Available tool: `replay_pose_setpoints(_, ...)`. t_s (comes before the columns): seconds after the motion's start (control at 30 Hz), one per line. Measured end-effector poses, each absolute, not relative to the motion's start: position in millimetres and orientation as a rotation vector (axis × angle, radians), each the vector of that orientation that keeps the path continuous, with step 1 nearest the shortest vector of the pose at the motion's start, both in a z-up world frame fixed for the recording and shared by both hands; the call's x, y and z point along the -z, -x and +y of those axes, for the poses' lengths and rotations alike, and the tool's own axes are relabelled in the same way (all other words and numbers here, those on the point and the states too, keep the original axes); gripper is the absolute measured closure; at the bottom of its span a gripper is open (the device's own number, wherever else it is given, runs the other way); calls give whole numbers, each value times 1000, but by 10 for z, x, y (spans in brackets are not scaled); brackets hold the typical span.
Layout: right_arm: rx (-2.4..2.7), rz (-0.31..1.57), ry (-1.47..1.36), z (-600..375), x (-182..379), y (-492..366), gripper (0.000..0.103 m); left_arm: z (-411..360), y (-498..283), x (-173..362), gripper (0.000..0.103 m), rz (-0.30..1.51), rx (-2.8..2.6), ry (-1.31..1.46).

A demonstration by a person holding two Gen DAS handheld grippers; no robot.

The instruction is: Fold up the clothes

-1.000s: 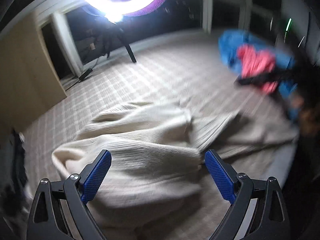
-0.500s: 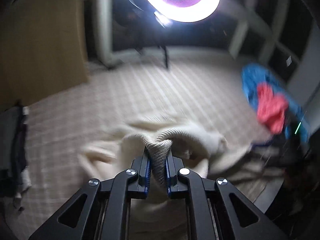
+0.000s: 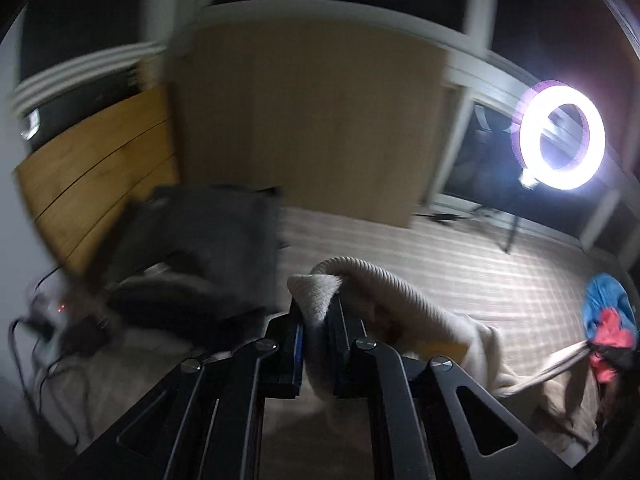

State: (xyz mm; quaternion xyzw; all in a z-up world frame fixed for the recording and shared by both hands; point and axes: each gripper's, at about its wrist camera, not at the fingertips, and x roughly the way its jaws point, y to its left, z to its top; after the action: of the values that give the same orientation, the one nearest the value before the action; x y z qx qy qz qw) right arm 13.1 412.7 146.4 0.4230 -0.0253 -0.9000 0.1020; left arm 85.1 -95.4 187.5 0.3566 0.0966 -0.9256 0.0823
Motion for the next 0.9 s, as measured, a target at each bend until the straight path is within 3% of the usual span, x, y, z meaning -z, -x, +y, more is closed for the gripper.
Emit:
replay_pose_setpoints(0.2, 2836, -224, -937, 4473, -2435, -144, 103, -1197, -1110, -1825, 98, 310, 2741, -1067)
replay_pose_setpoints(0.3, 2750, -57, -1027, 4242, -2577, 54, 101, -1159, -990, -1748, 97, 205, 2703, -1113)
replay_pose_setpoints(0.33, 2707, 17, -1076, 4090, -2484, 84, 97, -1128, -907, -1659, 96, 162, 2678, -1147)
replay_pose_setpoints(0.43, 2492, 116, -1211, 3572, -2041, 3, 66, -1076, -966, -1587, 93, 108, 2672, -1175)
replay_pose_setpoints(0.57, 2129, 156, -1413, 2748, -1218, -278, 59, -1013, -970, -1545, 93, 93, 2693, -1196)
replay_pose_setpoints(0.73, 2023, 191, -1573, 2177, -472, -464, 60, -966, -950, -1547, 93, 101, 2735, -1215)
replay_pose_setpoints(0.8, 2075, 97, -1493, 2204, -578, -408, 94, -930, -956, -1516, 93, 81, 2739, -1236)
replay_pose_setpoints(0.83, 2101, 44, -1442, 2238, -675, -374, 99, -926, -964, -1496, 93, 82, 2741, -1249)
replay_pose_setpoints(0.9, 2142, 12, -1335, 2329, -970, -295, 99, -937, -993, -1495, 93, 106, 2753, -1251)
